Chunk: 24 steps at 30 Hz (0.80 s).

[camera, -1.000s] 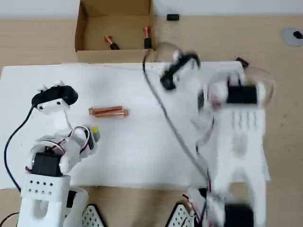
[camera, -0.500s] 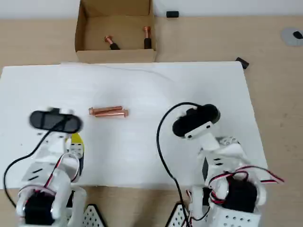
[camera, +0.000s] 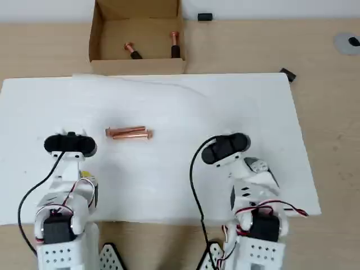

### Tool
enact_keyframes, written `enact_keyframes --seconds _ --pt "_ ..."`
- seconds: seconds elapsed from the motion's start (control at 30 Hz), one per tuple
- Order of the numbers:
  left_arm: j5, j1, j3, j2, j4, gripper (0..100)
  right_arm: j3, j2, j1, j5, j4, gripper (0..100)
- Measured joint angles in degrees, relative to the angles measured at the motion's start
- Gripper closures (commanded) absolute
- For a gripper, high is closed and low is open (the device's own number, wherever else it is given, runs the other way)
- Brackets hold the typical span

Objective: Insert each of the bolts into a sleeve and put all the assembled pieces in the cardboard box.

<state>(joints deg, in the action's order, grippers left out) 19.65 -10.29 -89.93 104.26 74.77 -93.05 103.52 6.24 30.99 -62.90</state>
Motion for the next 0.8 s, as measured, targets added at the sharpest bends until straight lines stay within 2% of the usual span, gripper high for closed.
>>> enact_keyframes --seconds 0.27,0.43,0.8 --pt "0.09 -0.09 -1.85 0.00 0.00 99 -3.78 0.09 0.00 -0.26 3.52 97.1" --pt "0.09 -0.09 -1.76 0.00 0.00 99 -3.69 0.09 0.00 -0.26 -2.37 97.1" --pt "0.09 -0.09 -1.76 0.00 0.00 99 -3.78 0.09 0.00 -0.26 -3.60 97.1"
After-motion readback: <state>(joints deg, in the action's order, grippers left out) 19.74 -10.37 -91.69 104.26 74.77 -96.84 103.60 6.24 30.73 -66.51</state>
